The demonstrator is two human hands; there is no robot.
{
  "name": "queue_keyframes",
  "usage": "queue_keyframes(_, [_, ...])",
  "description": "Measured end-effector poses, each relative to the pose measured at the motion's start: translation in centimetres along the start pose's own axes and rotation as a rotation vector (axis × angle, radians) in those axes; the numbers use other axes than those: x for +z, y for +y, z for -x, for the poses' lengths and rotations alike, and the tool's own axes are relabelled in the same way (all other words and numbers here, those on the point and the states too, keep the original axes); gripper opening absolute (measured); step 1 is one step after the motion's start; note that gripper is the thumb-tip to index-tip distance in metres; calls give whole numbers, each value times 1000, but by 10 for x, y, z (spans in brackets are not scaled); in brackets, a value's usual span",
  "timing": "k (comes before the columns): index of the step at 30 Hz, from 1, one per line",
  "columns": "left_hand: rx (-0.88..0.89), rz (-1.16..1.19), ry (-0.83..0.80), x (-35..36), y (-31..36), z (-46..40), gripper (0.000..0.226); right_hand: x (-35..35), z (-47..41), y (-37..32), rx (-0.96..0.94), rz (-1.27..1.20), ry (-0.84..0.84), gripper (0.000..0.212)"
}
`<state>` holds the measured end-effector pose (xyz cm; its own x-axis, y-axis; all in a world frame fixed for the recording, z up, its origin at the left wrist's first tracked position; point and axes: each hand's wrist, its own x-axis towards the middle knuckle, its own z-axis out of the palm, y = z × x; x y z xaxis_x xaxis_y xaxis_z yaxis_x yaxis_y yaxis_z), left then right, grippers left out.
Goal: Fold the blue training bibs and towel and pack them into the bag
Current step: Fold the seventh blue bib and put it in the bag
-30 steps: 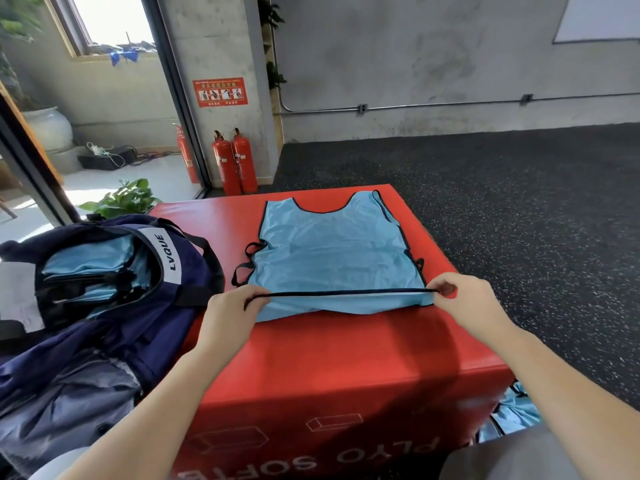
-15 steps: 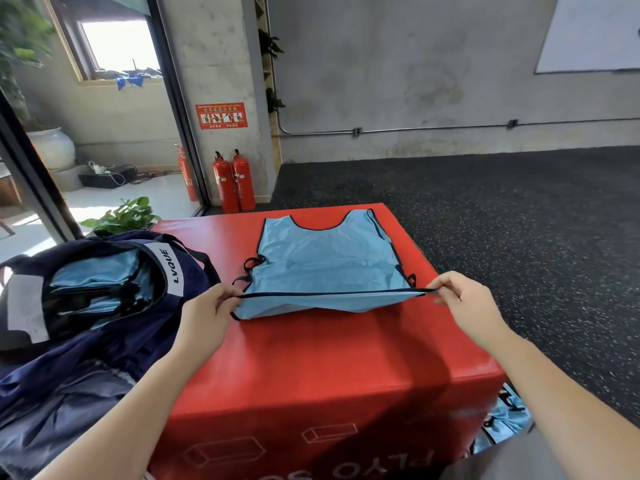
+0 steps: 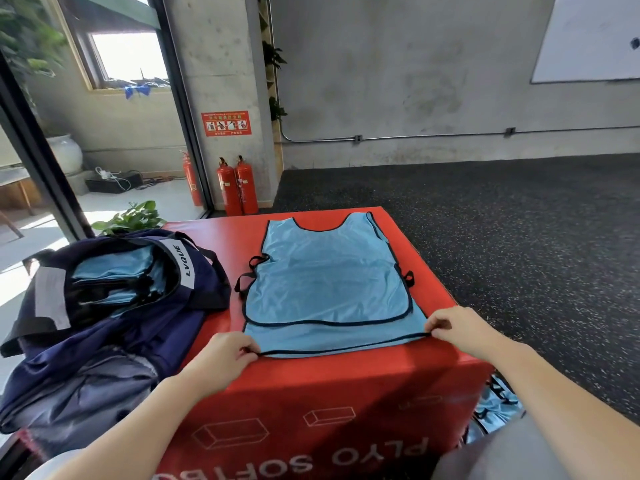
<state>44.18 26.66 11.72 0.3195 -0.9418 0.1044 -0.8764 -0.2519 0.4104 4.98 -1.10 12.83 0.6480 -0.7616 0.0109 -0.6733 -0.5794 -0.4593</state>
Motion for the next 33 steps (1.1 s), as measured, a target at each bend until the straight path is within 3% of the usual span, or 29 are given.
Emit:
queue_keyframes(4, [-12,-29,-25,0,0,8,14,1,4,-5,-3,57,-63,17])
queue_keyframes(12, [-34,53,108,0,9,-19,9,13,-18,-51,-45,-58,-9,11])
queue_keyframes(17, [31,109,60,15,24,-56,14,38,-52,-81,-154,-83,-48,4])
queue_keyframes(22, [114,40,-12,32,37,-86,21,63,-84,-91,-257,57,-158,29])
queue_keyframes(30, [218,-25,-23,44,50,-112,23,65,-104,-96,-326,208,-208,24])
queue_keyframes(33, [210,-11,19,46,54,-117,24,64,-103,-99,-303,221,-185,35])
